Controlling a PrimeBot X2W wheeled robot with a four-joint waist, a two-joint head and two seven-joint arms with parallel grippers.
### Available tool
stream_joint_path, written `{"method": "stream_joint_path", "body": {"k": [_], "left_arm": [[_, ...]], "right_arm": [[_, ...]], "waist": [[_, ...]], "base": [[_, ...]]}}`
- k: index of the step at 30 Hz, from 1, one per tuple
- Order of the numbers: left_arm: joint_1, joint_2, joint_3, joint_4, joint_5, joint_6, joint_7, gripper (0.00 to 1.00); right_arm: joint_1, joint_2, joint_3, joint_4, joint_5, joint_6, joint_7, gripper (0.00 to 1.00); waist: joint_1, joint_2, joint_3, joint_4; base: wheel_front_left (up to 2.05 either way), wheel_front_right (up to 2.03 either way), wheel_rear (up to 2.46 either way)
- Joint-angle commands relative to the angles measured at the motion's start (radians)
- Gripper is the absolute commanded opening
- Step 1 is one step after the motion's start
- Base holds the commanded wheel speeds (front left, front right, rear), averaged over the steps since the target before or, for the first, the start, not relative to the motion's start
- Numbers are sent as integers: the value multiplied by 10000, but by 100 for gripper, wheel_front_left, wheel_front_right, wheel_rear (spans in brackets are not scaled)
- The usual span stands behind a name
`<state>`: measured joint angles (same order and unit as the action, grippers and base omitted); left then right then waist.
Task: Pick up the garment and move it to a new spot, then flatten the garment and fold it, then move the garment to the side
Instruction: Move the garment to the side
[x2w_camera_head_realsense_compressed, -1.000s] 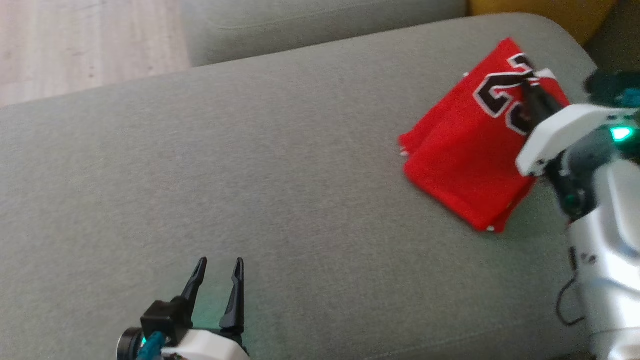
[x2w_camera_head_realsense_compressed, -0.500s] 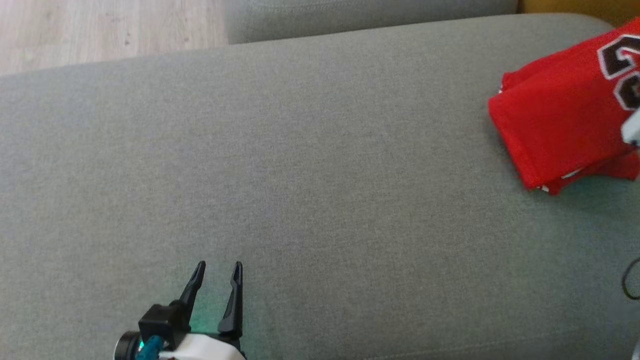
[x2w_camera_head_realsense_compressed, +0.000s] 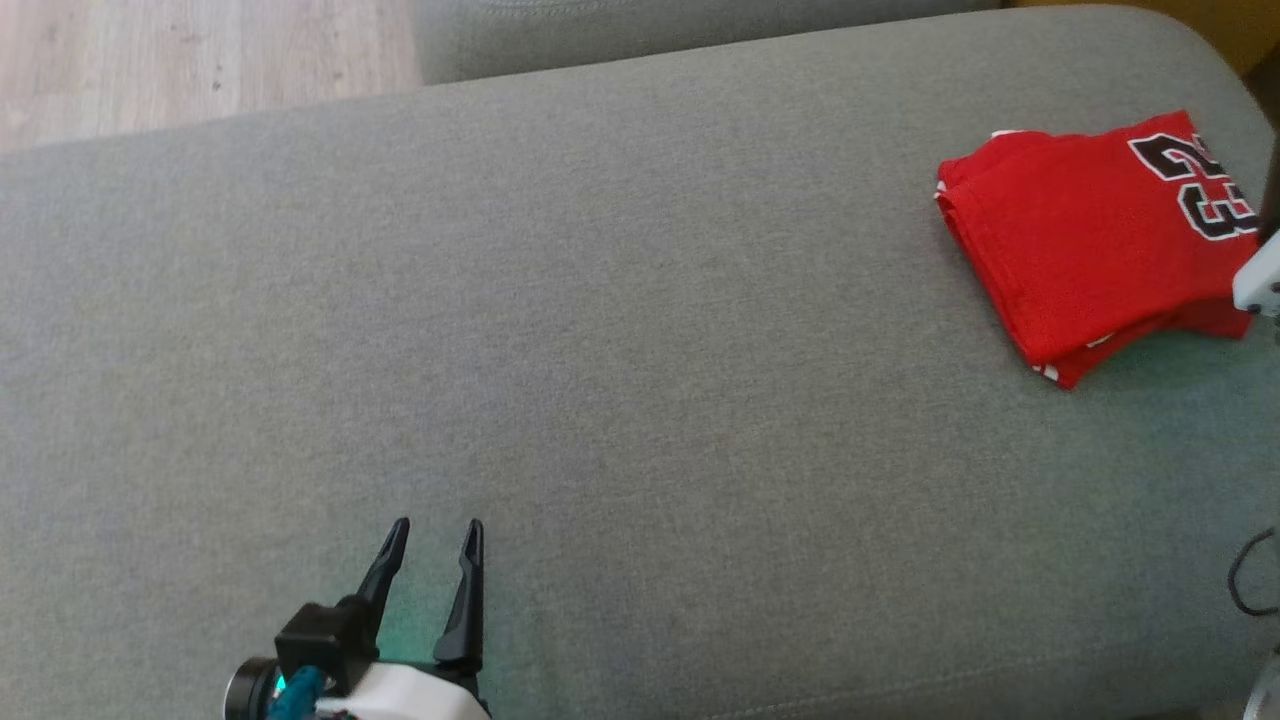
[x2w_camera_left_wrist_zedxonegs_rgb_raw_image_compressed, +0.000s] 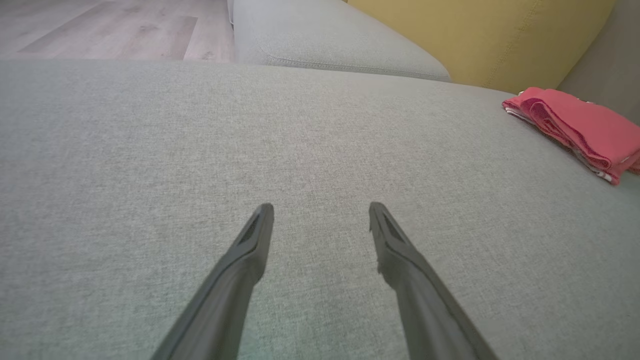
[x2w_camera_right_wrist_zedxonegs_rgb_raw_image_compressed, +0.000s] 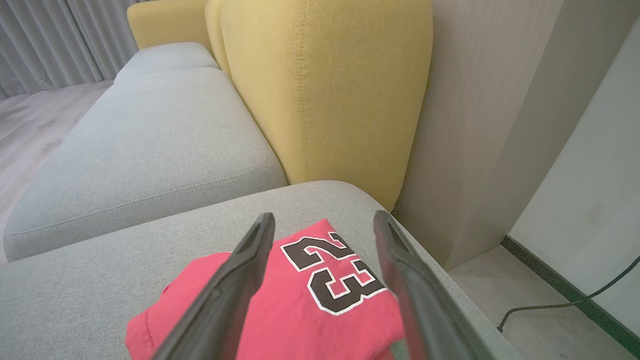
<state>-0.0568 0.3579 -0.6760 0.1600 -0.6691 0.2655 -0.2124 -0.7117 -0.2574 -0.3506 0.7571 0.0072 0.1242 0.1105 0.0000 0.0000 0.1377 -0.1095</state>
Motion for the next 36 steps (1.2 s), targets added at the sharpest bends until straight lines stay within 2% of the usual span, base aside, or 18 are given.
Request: {"method": "stream_joint_path", "body": {"k": [1, 7, 16, 28, 33, 36], "left_arm": [[-405, 192, 305, -268, 42, 81, -32, 100], [-330, 189, 357, -264, -34, 110, -73, 100], [61, 164, 812, -315, -404, 264, -246, 100], [895, 241, 1652, -368, -664, 494, -440, 100], [1212, 238, 1782, -437, -625, 478, -465, 100], [1353, 201, 1798, -443, -573, 548, -471, 100]], "right_arm": [[-377, -14, 373, -380, -65, 65, -184, 100], [-162, 153, 1048, -625, 76, 65, -484, 100], [1172, 587, 2779, -1767, 649, 65, -1292, 100], [4865, 1878, 3688, -4235, 1010, 65, -2196, 100], [6552, 2055, 3706, -5281, 889, 65, -2321, 100], [7334, 2066, 3816, -5793, 1350, 65, -2379, 100]], "waist": [[0, 0, -112, -46], [0, 0, -522, -16], [0, 0, -1582, 419], [0, 0, -2132, 1224], [0, 0, -2223, 1460], [0, 0, -2276, 1547]], "base": [[0, 0, 0], [0, 0, 0], [0, 0, 0], [0, 0, 0], [0, 0, 0], [0, 0, 0]]}}
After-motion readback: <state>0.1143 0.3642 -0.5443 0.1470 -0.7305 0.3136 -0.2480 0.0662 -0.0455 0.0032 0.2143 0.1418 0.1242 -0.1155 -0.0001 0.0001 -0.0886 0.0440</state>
